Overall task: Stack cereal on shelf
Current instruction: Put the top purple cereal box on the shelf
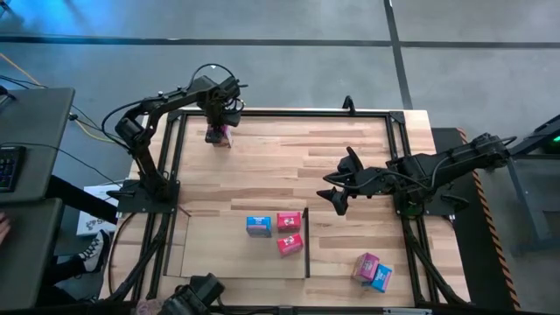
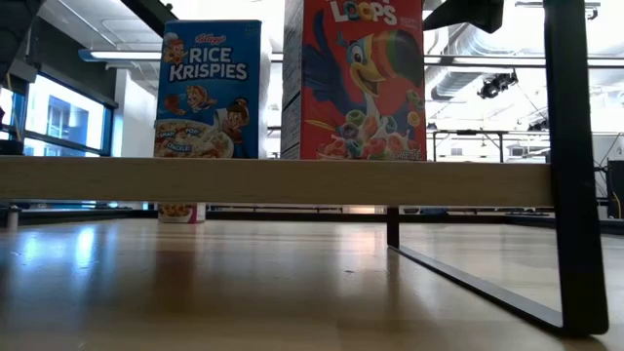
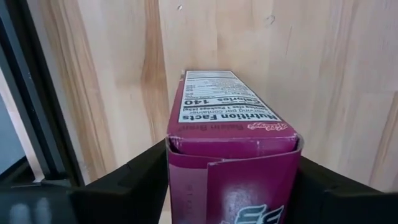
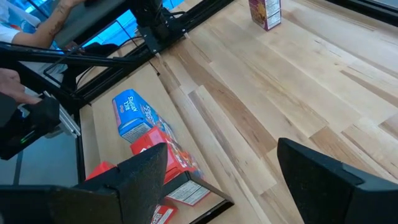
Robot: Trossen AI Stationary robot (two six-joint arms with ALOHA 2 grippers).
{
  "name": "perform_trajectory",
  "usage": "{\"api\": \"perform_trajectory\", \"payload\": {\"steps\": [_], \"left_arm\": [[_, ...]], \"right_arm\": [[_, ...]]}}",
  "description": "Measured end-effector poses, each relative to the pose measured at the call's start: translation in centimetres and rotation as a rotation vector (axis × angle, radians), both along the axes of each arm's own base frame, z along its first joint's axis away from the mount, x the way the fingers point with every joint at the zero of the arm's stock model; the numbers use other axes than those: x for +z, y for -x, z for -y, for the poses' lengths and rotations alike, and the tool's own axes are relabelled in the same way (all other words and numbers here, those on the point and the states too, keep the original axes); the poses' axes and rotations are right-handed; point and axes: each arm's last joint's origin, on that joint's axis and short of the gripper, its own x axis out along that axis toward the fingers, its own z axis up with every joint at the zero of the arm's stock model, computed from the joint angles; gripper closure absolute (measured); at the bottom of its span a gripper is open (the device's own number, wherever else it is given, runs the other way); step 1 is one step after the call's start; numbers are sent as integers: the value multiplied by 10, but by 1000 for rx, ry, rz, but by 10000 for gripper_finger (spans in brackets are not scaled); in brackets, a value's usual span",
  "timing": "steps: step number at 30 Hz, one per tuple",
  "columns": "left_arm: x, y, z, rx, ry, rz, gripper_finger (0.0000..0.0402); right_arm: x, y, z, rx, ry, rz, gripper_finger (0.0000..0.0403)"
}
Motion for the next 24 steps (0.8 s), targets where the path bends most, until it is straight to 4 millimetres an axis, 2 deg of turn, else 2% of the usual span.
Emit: {"api": "perform_trajectory", "payload": {"steps": [11, 24], "left_arm": [[0, 0, 0, 17, -16, -19, 240], [4, 1, 0, 48, -22, -26, 265]], "right_arm": [[0, 0, 0, 0, 0, 0, 104], [0, 0, 0, 3, -2, -1, 104]]}}
